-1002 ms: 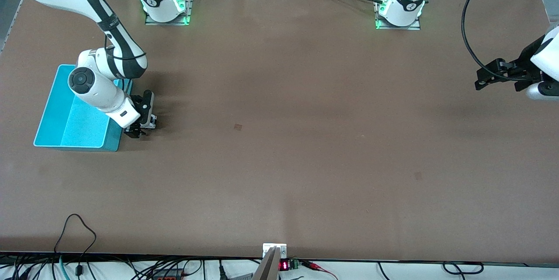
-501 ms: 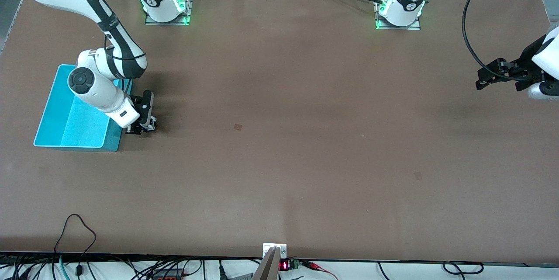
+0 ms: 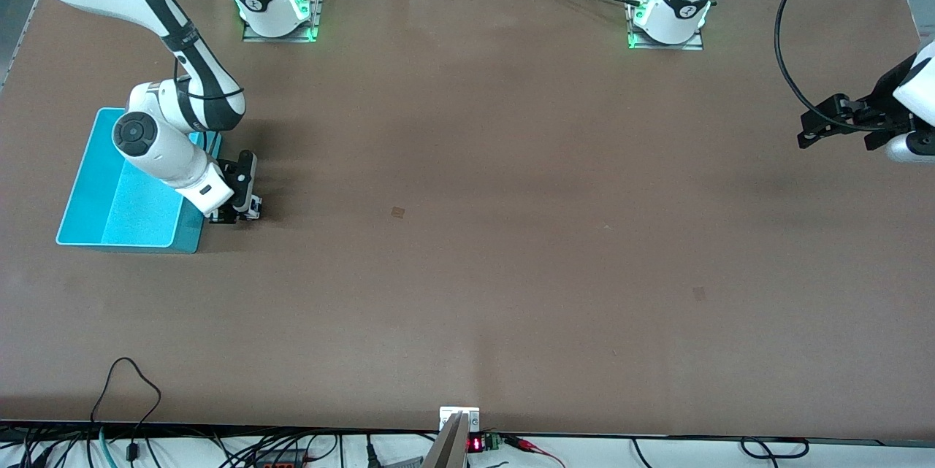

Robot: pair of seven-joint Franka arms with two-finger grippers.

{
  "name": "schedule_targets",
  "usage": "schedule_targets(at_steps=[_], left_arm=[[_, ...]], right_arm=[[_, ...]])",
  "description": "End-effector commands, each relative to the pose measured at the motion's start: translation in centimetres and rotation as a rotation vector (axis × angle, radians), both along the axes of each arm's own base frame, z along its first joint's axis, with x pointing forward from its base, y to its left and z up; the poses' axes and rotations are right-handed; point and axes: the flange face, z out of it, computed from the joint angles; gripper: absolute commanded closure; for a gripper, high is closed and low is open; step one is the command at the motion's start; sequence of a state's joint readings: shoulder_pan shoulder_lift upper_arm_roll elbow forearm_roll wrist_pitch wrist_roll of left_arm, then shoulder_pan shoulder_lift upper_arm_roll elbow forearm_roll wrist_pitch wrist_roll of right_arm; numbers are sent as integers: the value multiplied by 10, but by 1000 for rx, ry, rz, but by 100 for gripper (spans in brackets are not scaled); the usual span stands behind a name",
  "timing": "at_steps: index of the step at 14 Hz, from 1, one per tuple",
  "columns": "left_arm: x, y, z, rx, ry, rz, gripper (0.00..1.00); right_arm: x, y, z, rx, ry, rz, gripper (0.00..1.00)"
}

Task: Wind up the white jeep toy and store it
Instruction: 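Lower and close the right gripper on the jeep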

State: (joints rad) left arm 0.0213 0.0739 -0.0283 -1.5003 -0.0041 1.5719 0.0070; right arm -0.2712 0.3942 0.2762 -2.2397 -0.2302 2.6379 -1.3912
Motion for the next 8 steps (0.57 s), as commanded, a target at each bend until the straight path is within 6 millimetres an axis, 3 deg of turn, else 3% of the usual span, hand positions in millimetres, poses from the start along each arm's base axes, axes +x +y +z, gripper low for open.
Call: schedule_targets(at_steps=[1,4,8], left_arm=[[-4,-1,6,-17,-7,-1,0],[-4,-2,6,-23,-8,-3,0],[-4,-10,7,-25,-13,-17,0]], right_arm=[[2,4,2,2,-14,-12,100],[3,20,21,-7,-35,-111,100],[0,49,62,-39,-46,-257,100]])
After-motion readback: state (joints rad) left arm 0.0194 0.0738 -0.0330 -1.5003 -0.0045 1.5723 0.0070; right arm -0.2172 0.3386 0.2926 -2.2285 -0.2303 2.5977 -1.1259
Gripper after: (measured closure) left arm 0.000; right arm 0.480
